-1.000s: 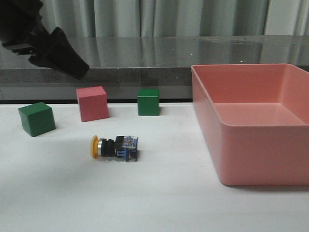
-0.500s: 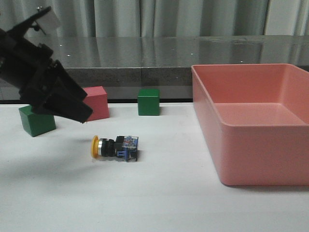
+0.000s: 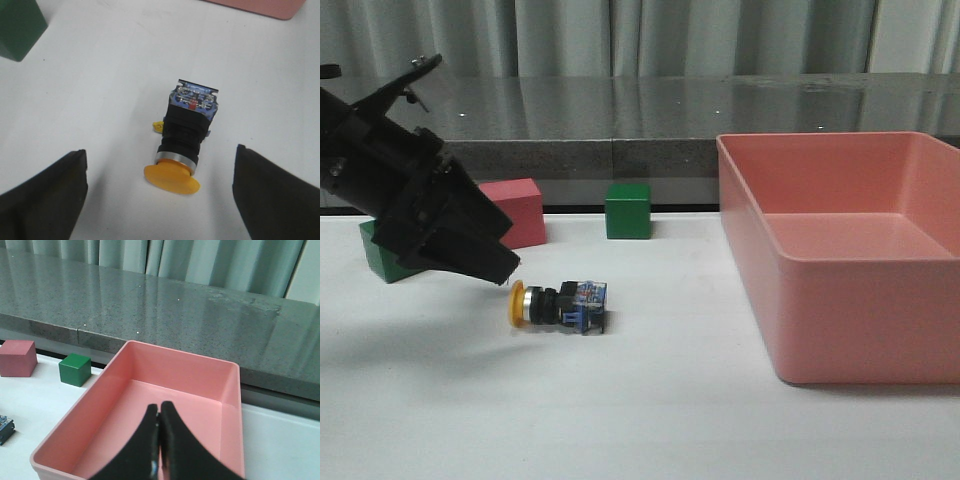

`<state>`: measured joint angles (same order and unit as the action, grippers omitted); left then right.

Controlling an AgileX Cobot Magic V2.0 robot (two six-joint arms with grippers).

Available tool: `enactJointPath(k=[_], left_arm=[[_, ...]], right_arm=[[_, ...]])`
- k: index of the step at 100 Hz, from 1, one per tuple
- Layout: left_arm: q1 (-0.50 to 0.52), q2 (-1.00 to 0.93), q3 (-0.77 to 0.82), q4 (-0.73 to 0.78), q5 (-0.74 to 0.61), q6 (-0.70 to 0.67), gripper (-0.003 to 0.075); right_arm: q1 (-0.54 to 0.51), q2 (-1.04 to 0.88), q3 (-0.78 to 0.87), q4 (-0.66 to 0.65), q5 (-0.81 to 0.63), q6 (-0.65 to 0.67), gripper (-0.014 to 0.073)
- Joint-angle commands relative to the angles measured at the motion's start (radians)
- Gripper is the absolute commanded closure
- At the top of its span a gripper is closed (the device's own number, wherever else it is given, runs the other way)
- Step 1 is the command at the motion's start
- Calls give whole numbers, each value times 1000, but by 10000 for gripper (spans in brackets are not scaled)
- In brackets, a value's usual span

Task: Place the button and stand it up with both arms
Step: 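Lower the left gripper and grasp the lying button around its yellow cap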

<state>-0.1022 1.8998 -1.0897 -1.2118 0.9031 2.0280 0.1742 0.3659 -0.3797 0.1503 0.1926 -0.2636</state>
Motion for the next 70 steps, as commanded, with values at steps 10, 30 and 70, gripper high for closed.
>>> enactJointPath(k=[10, 30, 70], left_arm=[[3, -44, -17, -81, 90, 137, 155], [3, -4, -15, -146, 122, 213, 155], [3, 114, -15, -247, 152, 327, 155]], right_arm=[[-7, 4, -27, 1, -83, 3, 652], [-7, 4, -27, 1, -83, 3, 652], [-7, 4, -27, 1, -82, 3, 652]])
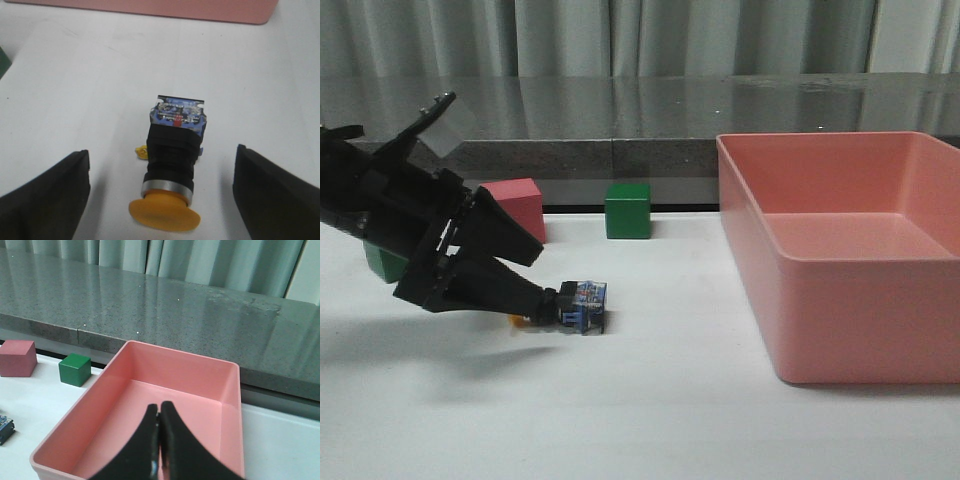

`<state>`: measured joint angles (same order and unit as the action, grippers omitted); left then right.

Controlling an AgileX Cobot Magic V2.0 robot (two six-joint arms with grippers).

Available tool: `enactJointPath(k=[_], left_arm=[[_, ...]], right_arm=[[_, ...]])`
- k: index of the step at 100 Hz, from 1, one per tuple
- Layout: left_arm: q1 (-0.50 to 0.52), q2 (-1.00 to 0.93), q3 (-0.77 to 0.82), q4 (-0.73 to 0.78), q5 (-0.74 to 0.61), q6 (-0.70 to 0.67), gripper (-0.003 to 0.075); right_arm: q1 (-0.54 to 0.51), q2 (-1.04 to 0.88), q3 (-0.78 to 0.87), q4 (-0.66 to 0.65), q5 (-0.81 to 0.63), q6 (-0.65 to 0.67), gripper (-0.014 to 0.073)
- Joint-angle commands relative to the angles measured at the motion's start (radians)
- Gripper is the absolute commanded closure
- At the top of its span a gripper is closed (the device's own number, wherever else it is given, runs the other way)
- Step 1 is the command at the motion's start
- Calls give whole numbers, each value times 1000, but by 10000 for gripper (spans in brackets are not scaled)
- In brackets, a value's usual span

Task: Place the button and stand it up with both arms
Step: 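Lower the left gripper and grasp the lying button around its yellow cap, then lift the button with the left gripper and rotate it cap-up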

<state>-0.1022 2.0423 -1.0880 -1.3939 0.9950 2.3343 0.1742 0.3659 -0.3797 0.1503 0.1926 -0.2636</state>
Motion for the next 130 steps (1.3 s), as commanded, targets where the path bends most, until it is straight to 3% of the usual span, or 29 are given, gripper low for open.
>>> enactJointPath(k=[1, 38, 46, 58, 80, 102, 117, 130], left_arm=[[3, -25, -17, -65, 60, 21, 155], [3, 71, -17, -84, 60, 57, 155], [3, 85, -17, -84, 58, 57, 188], [3, 87, -17, -76, 58, 57, 342], [7, 87, -17, -76, 141, 57, 738], [41, 50, -35, -75, 263, 15, 739], [72, -43, -64, -11, 261, -135, 739], [71, -141, -125, 139, 230, -285, 739]], right_arm=[[-7, 4, -27, 1, -82, 3, 652], [-7, 4, -27, 1, -82, 3, 652], [-7, 4, -27, 1, -82, 3, 652], [-7, 4, -27, 1, -82, 3, 652], [-7, 4, -27, 1, -82, 3, 652], [-7, 4, -27, 1, -82, 3, 652], [-7, 4, -27, 1, -82, 3, 652], [-7, 4, -27, 1, -82, 3, 652]])
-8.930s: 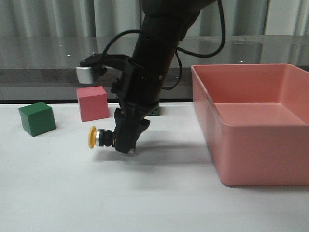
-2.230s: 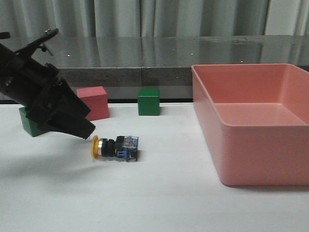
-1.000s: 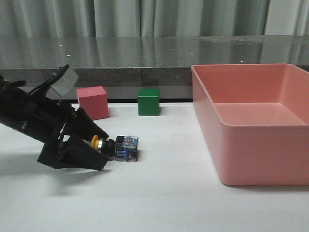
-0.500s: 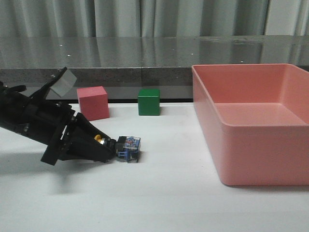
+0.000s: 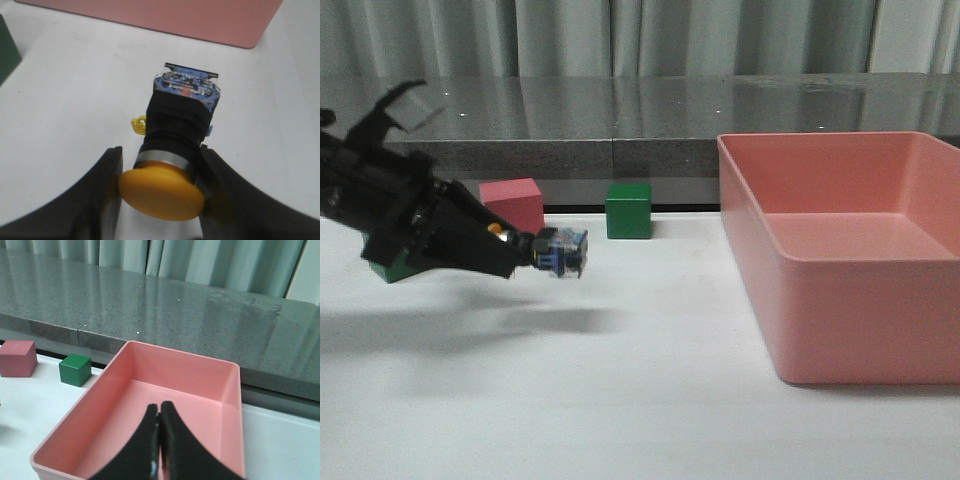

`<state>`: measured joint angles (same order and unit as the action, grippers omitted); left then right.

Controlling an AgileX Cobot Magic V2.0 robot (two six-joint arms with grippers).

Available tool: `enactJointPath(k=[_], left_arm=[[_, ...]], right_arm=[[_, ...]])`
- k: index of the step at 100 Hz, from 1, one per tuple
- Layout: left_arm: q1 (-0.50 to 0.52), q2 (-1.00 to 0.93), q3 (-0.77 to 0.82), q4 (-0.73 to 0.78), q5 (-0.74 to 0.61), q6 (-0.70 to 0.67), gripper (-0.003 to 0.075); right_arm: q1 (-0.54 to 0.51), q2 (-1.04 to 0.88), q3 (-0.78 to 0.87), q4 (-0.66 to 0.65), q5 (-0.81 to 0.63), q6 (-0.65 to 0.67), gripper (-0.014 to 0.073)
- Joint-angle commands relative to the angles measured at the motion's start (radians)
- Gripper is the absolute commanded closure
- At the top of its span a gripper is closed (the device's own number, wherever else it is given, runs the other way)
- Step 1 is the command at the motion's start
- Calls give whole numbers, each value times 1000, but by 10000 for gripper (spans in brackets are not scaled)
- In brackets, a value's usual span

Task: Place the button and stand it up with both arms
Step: 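Lift the button with the left gripper and rotate it cap-up, then lower the button upright onto the table with the left gripper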

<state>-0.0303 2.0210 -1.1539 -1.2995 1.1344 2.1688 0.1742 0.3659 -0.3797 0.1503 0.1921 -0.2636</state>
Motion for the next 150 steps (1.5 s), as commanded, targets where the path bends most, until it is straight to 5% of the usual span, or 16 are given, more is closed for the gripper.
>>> enactJointPath(k=[1, 43, 81, 102, 150], left_arm=[[-4, -131, -68, 54, 83, -141, 739], [-185, -277, -412, 775, -7, -945, 739], [-411, -269, -451, 1392, 32, -1406, 739], [-469, -212, -451, 1584, 101, -1527, 739], [-534, -80, -454, 1613, 128, -1608, 739]], right_arm=[[-7, 4, -27, 1, -82, 3, 652], [-7, 4, -27, 1, -82, 3, 652], [-7, 4, -27, 1, -82, 3, 652], [-7, 4, -27, 1, -82, 3, 652], [-7, 4, -27, 1, -82, 3, 652]])
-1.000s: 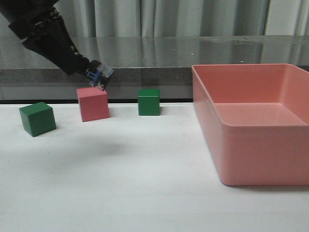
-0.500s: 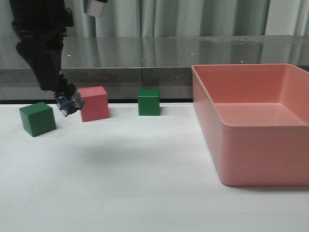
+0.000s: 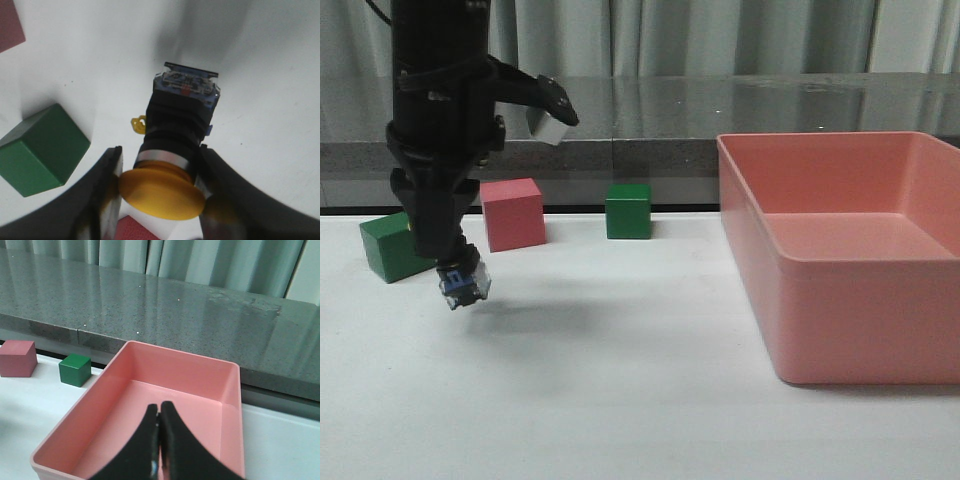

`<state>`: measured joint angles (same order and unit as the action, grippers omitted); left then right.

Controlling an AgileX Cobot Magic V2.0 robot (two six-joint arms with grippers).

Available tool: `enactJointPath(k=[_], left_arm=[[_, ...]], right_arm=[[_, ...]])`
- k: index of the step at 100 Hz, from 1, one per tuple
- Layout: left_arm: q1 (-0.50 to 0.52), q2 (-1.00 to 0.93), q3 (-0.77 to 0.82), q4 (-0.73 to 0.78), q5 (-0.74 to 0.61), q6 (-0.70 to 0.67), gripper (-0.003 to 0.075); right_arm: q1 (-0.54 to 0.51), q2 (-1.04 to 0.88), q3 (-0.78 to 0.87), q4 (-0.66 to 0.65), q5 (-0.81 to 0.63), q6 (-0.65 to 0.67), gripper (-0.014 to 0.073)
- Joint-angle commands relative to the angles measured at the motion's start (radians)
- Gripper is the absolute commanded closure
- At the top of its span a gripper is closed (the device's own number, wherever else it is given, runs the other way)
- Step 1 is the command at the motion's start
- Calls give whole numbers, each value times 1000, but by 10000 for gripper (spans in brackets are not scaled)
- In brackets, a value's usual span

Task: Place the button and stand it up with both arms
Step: 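Lower the button upright onto the table with the left gripper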

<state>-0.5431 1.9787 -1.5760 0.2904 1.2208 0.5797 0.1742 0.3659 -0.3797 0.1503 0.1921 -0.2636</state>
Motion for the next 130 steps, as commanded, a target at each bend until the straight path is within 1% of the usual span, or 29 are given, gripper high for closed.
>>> enactJointPath(k=[1, 35, 130], left_arm=[[-25, -36, -31, 23, 42, -19, 739], [-61, -5, -31, 30, 44, -21, 739], [-61, 13, -31, 15, 44, -21, 739]], right_arm=[[-7, 4, -27, 1, -82, 3, 652], [-7, 4, -27, 1, -82, 3, 652], [-7, 4, -27, 1, -82, 3, 652]])
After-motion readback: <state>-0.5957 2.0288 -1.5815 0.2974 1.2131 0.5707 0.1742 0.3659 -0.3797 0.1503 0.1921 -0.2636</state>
